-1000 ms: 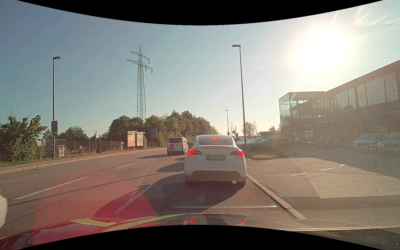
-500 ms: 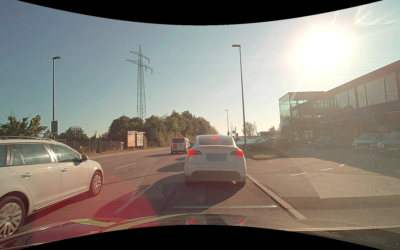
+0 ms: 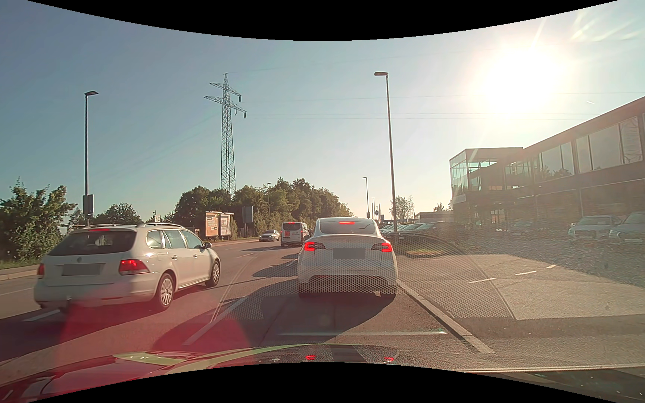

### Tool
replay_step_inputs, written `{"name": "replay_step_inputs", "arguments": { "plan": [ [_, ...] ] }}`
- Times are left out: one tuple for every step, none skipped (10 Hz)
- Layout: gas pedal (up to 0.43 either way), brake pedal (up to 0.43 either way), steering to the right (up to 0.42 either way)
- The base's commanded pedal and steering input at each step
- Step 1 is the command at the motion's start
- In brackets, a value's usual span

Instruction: Follow the waypoints while adhering to traffic rules and regulations

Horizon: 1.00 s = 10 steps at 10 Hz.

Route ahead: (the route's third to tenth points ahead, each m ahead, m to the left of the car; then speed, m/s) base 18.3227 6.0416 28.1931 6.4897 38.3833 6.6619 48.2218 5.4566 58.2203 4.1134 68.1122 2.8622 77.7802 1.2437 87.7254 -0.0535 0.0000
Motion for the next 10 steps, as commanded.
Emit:
{"name": "replay_step_inputs", "arguments": {
  "plan": [
    [0.0, 0.0, 0.009],
    [0.0, 0.0, 0.009],
    [0.0, 0.0, 0.009],
    [0.0, 0.0, 0.009],
    [0.0, 0.0, 0.009],
    [0.0, 0.0, 0.009],
    [0.0, 0.0, 0.009],
    [0.0, 0.0, 0.009],
    [0.0, 0.0, 0.009],
    [0.0, 0.0, 0.009]
  ]
}}
